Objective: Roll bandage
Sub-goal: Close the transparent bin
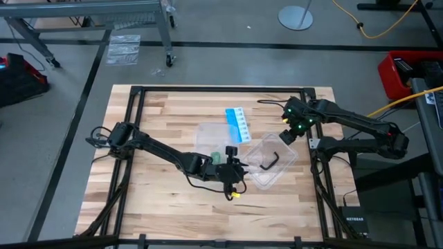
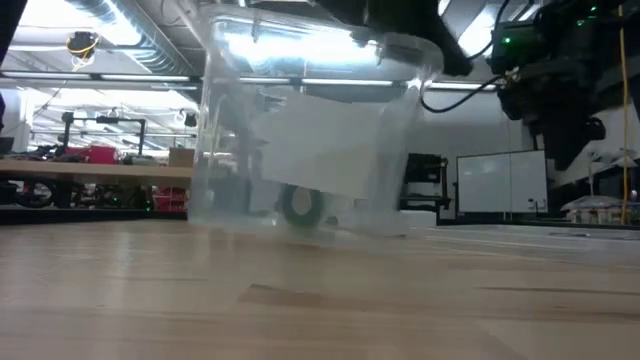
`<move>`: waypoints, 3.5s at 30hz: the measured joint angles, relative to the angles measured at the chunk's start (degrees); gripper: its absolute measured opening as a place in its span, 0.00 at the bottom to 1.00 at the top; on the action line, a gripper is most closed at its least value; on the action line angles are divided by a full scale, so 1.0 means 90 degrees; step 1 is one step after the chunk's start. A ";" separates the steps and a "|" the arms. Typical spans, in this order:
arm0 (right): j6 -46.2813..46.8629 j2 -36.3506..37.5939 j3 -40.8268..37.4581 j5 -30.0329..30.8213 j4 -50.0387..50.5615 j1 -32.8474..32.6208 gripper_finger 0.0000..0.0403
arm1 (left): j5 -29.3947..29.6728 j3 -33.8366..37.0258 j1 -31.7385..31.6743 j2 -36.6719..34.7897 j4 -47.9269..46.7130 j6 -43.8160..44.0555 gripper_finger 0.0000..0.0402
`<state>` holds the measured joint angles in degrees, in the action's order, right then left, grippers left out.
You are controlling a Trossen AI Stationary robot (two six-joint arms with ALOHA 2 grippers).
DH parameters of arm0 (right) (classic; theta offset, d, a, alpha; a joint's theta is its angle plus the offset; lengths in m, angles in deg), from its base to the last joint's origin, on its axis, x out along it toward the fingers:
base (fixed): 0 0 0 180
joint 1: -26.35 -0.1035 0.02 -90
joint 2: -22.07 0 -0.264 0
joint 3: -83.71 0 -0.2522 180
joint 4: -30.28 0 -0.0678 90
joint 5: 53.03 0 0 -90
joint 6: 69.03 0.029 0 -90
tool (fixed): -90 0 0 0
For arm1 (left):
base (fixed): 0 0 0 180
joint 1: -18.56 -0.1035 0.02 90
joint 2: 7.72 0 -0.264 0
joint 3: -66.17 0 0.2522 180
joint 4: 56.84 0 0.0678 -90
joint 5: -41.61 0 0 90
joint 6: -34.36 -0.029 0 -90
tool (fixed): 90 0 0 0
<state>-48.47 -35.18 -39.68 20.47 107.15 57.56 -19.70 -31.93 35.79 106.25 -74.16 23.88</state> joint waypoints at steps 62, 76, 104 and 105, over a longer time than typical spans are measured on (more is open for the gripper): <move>-0.2222 0.0000 0.0002 -0.0390 -0.2642 -0.0013 0.46 | 0.3419 0.0024 0.1615 -0.1987 -0.3574 0.6092 0.27; -0.3628 -0.0758 0.0005 -0.0455 -0.3856 -0.0013 0.46 | 0.3120 0.0142 0.2147 -0.1826 -0.4641 0.9007 0.27; -0.3619 -0.2259 0.0005 -0.0788 -0.4094 -0.0013 0.46 | 0.3283 0.0374 0.1955 -0.0770 -0.5038 1.0630 0.27; -0.3619 -0.2259 0.0005 -0.0787 -0.4095 -0.0013 0.46 | 0.3287 0.0374 0.2010 -0.0770 -0.5077 1.0732 0.27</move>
<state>-81.04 -55.51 -39.63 13.39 70.30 57.44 9.88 -28.56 53.88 99.33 -119.85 120.47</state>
